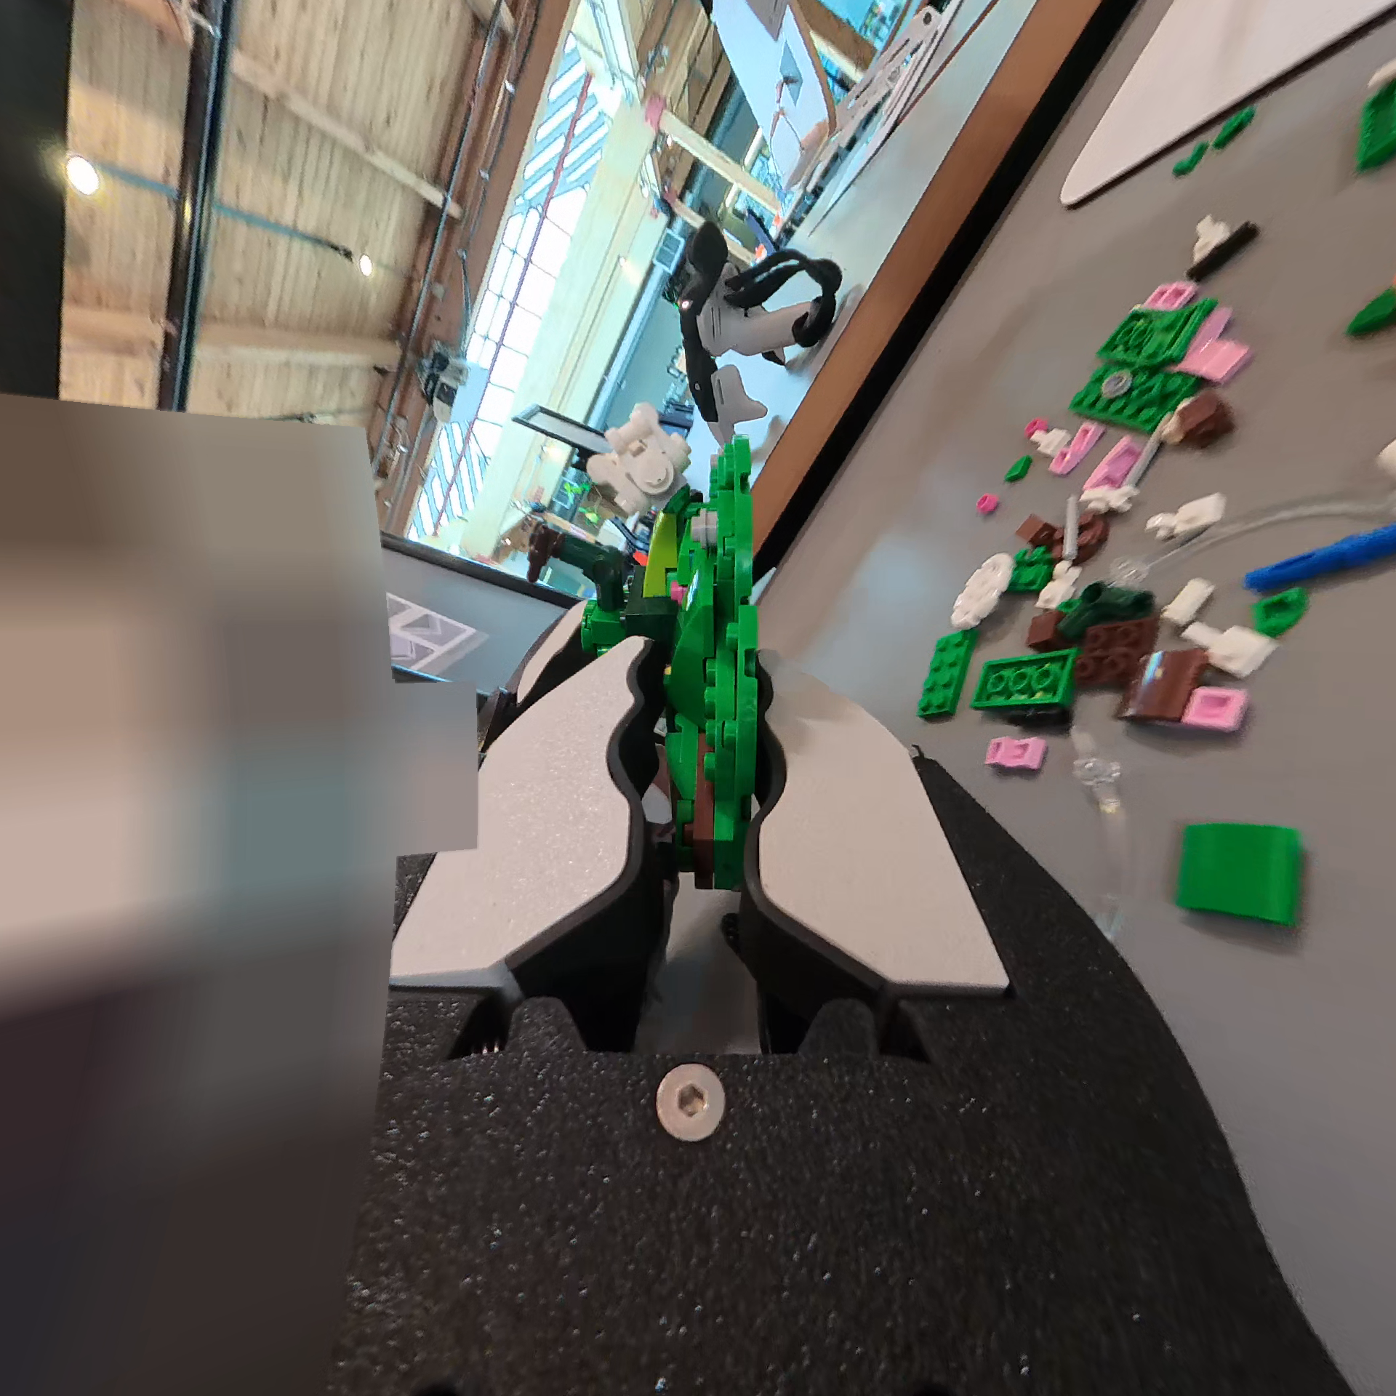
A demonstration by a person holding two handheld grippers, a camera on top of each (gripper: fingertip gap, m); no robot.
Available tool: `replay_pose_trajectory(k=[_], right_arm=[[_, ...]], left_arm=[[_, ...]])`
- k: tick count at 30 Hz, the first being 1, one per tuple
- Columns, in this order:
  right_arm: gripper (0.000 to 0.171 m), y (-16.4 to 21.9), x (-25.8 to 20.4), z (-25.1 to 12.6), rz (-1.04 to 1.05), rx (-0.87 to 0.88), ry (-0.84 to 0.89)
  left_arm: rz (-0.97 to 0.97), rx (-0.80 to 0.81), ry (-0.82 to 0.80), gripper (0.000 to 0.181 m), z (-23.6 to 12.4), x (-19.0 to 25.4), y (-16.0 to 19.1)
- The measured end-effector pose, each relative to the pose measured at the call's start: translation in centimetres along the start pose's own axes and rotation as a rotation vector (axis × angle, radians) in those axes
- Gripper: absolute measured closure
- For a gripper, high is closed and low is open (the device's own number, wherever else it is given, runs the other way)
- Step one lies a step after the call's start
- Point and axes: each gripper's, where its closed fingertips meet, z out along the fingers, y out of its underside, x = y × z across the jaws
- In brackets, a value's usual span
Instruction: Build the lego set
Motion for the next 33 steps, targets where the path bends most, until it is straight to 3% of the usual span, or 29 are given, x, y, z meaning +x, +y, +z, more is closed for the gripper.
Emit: replay_pose_trajectory(k=[17,33], right_arm=[[0.146,1.5,-0.2,3.1,0.025,0.024,-0.029],[0.132,0.3,0.6,3.2,-0.116,0.062,0.058]], left_arm=[[0.067,-0.021,-0.100,0.157,-1.8,-2.2,1.2],[-0.141,-0.046,-0.100,0.158,-3.2,-5.9,2.7]])
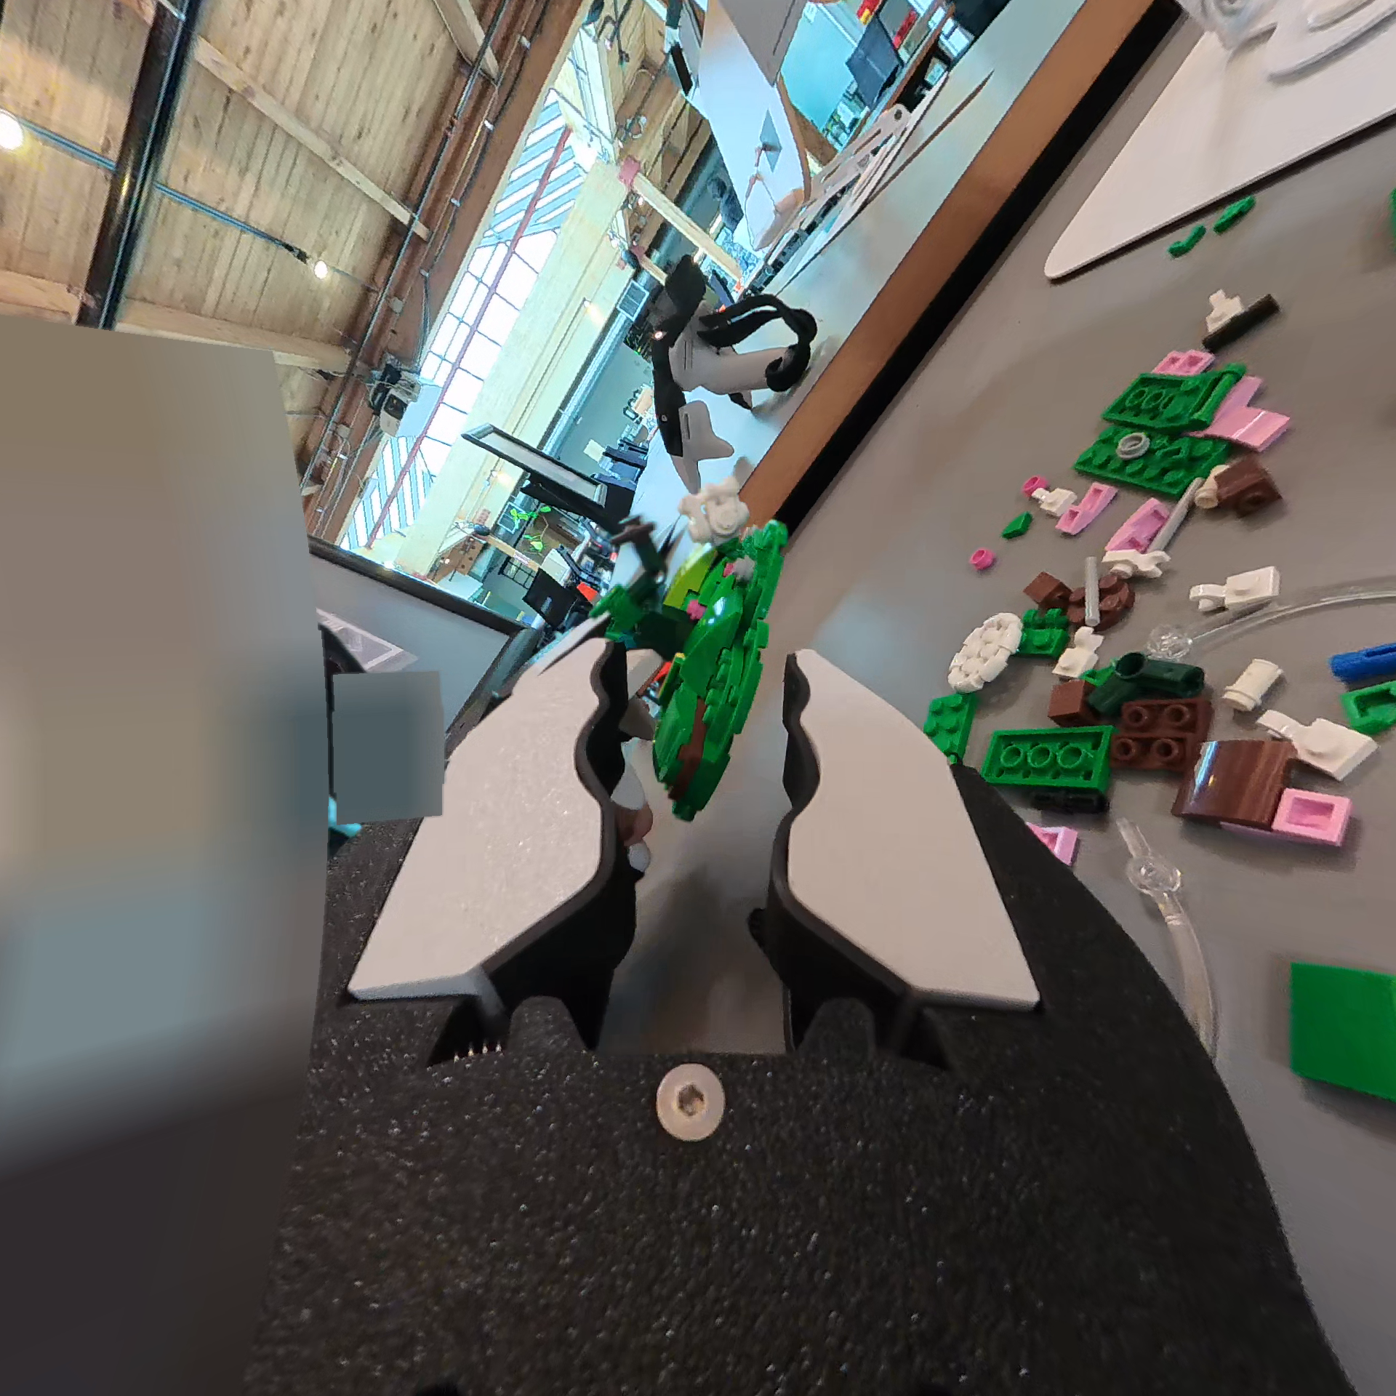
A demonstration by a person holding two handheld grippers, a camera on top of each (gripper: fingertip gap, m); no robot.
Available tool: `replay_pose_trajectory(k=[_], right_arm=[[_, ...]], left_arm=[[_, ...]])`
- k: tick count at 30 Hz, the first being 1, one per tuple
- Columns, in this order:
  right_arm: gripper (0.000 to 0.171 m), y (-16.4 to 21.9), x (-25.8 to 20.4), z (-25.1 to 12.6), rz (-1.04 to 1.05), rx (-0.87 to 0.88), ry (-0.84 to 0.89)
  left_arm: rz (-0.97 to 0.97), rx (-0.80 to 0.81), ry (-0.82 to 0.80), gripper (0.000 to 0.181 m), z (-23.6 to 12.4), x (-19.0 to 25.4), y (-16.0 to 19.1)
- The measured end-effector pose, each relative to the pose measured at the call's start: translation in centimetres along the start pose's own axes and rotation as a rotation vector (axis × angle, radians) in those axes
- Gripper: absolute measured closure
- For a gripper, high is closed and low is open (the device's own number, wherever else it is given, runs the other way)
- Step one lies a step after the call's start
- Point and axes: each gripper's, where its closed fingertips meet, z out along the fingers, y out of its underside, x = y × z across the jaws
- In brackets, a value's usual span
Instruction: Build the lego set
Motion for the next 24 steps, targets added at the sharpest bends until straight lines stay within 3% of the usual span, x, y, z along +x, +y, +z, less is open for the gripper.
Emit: replay_pose_trajectory(k=[9,16,20,24], right_arm=[[0.137,0.8,-0.1,0.6,-0.004,-0.049,-0.026],[0.142,0.9,-1.1,1.1,-0.070,-0.093,-0.082],[0.140,-0.7,-2.7,0.9,-0.311,-0.115,-0.165],[0.141,-0.7,-4.2,0.7,-0.698,-0.303,-0.247]], left_arm=[[-0.098,-0.074,-0.027,0.158,-0.7,-3.3,2.2],[-0.085,-0.095,0.006,0.158,-0.9,-3.4,2.9],[-0.050,-0.094,0.114,0.158,-0.9,-2.0,2.6],[-0.022,-0.112,0.254,0.158,-0.9,0.3,2.8]])
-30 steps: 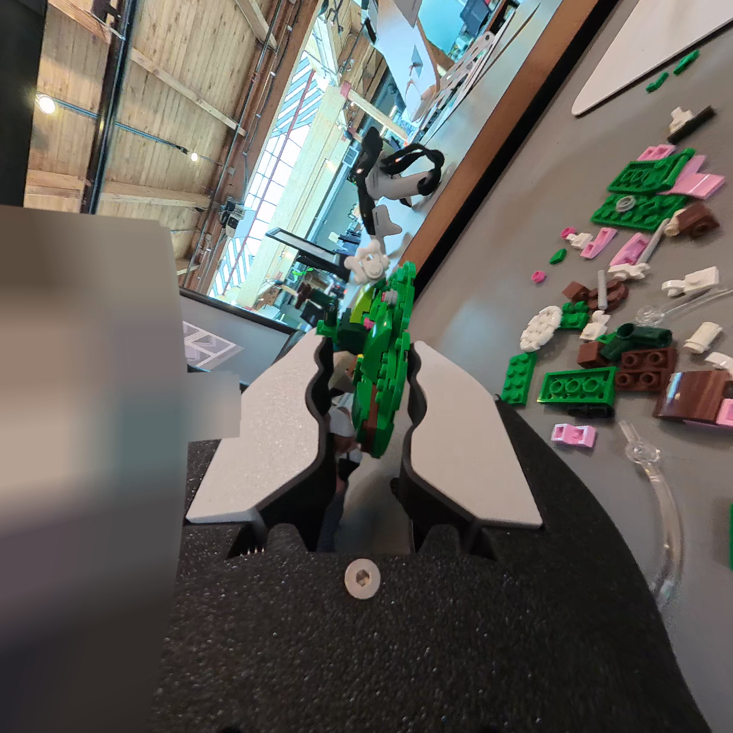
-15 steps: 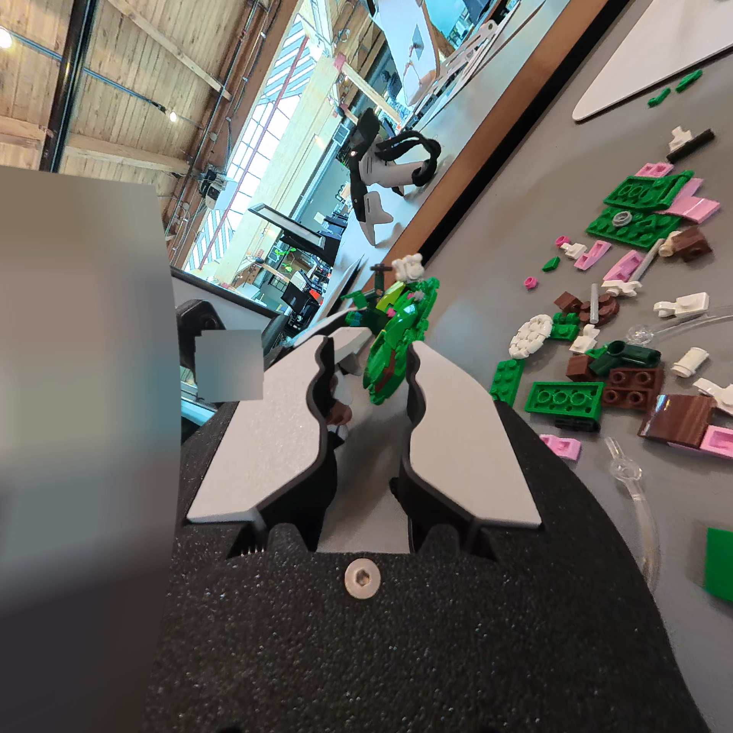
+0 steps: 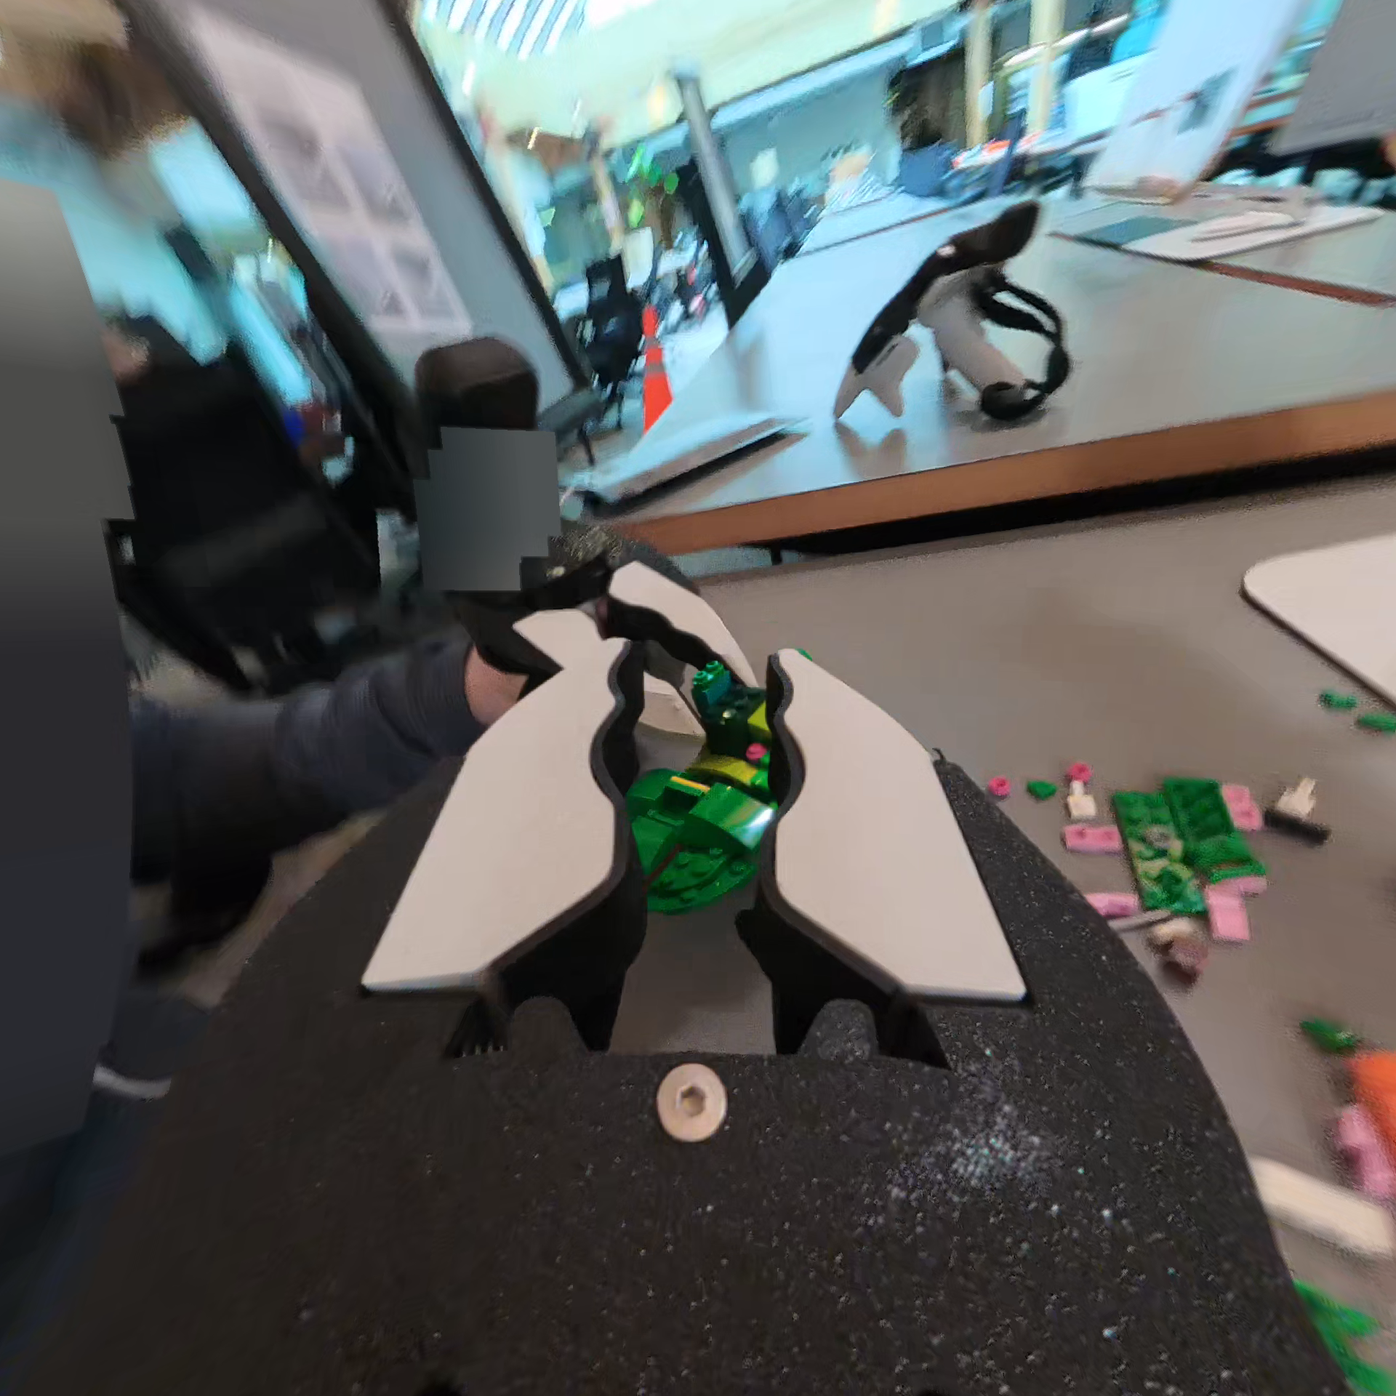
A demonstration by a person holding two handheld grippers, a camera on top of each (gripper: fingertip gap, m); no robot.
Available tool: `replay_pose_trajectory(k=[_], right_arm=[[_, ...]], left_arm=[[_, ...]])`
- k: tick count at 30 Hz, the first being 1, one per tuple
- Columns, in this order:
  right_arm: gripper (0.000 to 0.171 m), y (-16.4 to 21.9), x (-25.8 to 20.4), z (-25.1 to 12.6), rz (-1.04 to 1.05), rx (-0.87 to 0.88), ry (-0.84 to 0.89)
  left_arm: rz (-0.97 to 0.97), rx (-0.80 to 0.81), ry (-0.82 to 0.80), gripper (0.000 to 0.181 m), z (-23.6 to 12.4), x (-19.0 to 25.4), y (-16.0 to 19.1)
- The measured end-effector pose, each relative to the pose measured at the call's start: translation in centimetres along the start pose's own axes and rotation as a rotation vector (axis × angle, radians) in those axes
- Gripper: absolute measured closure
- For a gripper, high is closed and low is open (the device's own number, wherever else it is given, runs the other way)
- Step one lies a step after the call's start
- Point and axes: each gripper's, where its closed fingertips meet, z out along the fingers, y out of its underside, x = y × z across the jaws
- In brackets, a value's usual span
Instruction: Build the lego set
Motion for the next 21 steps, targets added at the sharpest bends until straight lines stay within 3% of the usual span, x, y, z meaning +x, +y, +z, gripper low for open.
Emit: replay_pose_trajectory(k=[4,17,21], right_arm=[[0.143,-0.7,-0.2,-0.6,-0.132,-0.101,-0.049],[0.145,0.8,-0.4,-0.5,-0.098,-0.210,-0.124],[0.145,2.4,1.3,1.5,-0.131,-0.357,-0.089]], left_arm=[[0.012,-0.083,0.031,0.158,0.5,0.8,1.4],[-0.060,-0.280,0.167,0.157,-1.0,3.3,4.6],[-0.120,-0.305,0.201,0.137,-1.6,3.4,4.7]])
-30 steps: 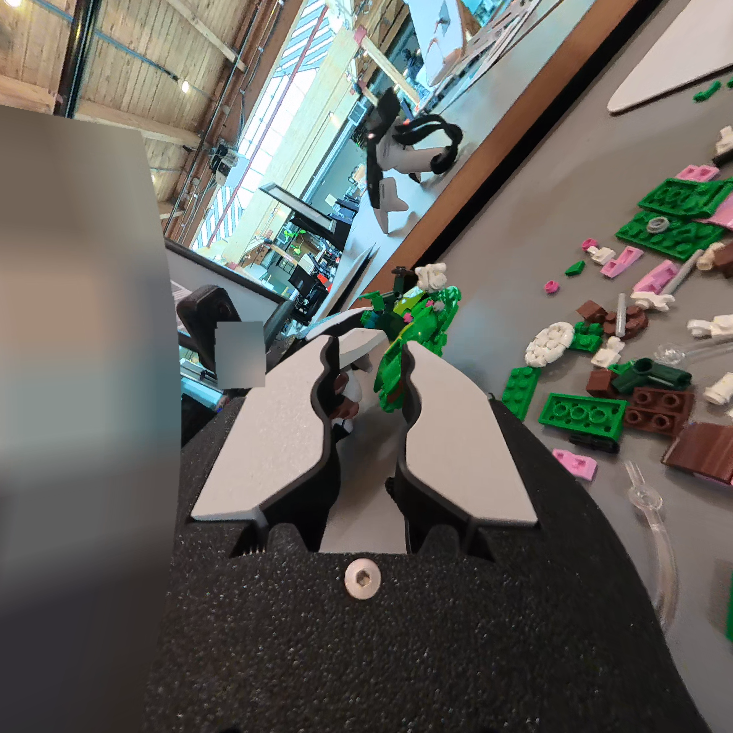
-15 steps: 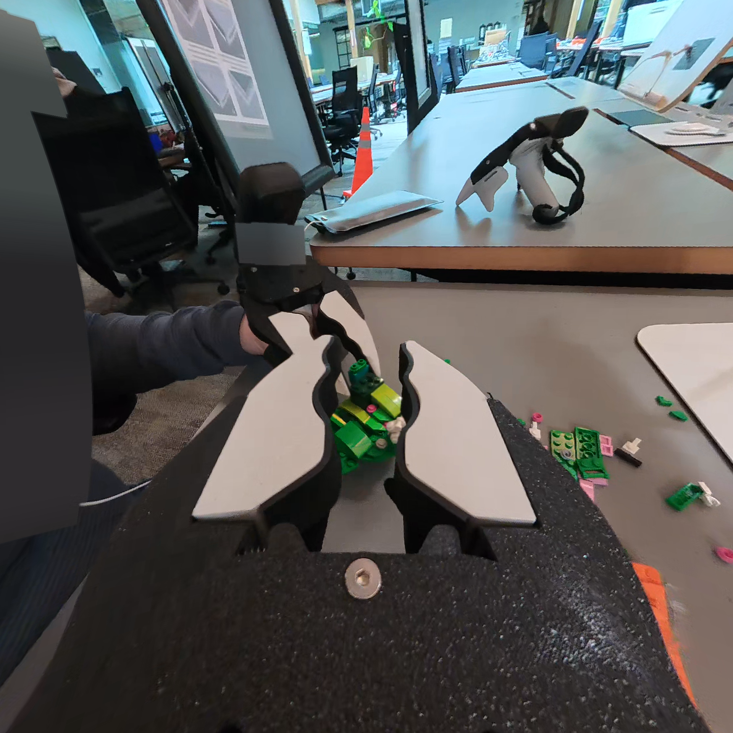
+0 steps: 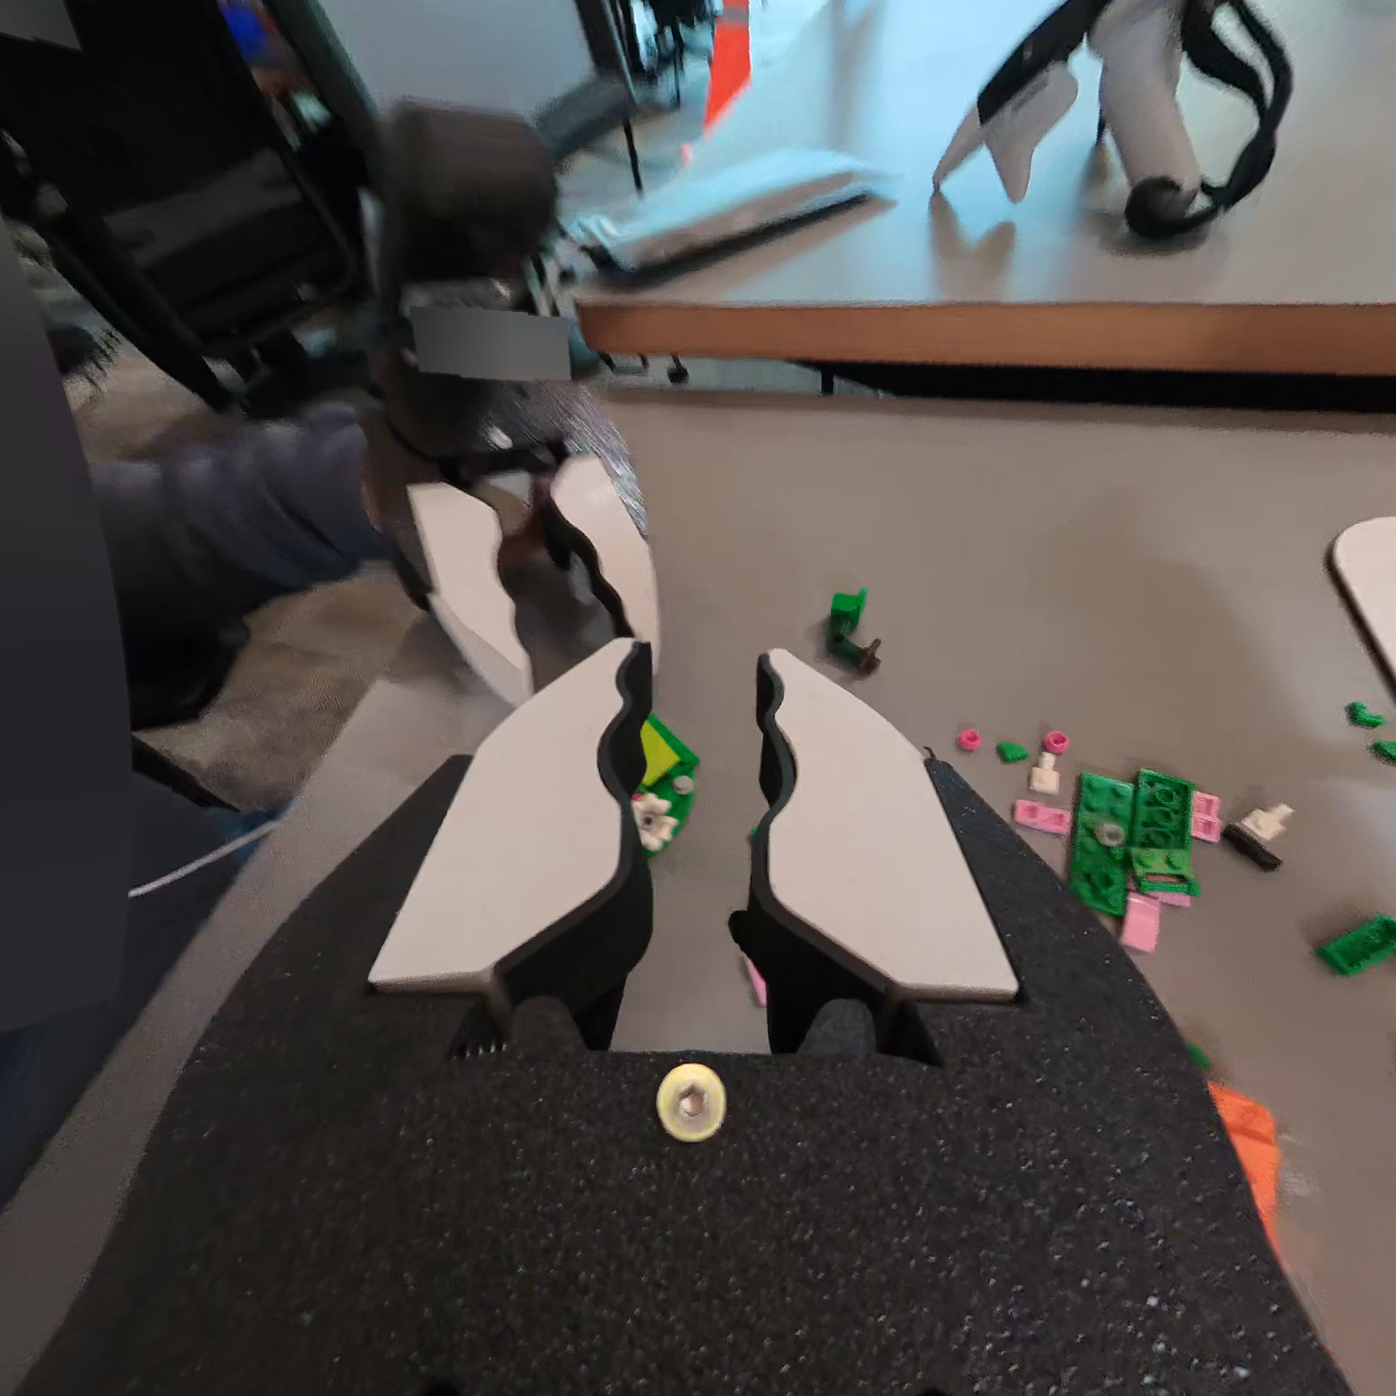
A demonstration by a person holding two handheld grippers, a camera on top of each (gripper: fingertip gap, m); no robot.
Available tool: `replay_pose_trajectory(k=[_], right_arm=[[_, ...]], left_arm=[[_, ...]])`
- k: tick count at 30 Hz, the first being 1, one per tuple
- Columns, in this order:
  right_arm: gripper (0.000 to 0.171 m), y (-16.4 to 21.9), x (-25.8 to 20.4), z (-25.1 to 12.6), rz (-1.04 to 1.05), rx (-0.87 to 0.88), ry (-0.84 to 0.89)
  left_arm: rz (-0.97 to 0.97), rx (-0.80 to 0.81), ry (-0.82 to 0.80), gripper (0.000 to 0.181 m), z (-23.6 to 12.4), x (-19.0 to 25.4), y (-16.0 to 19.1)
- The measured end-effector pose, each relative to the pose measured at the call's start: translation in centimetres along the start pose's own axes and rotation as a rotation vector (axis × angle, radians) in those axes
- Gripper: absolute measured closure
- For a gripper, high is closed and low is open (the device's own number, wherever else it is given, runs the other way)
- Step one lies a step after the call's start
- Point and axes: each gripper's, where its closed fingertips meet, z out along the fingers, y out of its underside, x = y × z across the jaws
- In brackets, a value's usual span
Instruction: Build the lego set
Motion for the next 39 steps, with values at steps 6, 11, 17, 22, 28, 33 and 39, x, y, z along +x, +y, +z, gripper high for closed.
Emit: replay_pose_trajectory(k=[6,11,17,22,28,33,39], right_arm=[[0.146,4.0,4.5,5.8,-0.268,-0.399,0.071],[0.142,4.6,5.5,9.0,-0.255,-0.500,0.009],[0.143,4.6,6.3,9.3,-0.448,-0.569,0.056],[0.143,5.1,6.8,9.2,-0.486,-0.656,0.038],[0.161,5.6,7.0,9.4,-0.483,-0.714,-0.035],[0.165,3.9,3.7,8.4,-0.311,-0.502,-0.266],[0.166,1.9,1.1,5.4,-0.177,-0.330,-0.425]], left_arm=[[-0.001,0.088,-0.065,0.137,-3.1,-1.3,-1.4],[0.071,0.117,-0.151,0.140,-4.4,-1.8,-2.0],[0.154,0.098,-0.217,0.143,-4.4,-1.9,-2.2],[0.158,0.076,-0.230,0.145,-3.8,-2.5,-1.8],[0.167,0.086,-0.293,0.145,-3.8,-3.5,-2.1],[0.278,0.116,-0.431,0.146,-4.1,-4.7,-3.2],[0.523,0.141,-0.507,0.139,-3.6,-3.9,-4.7]])
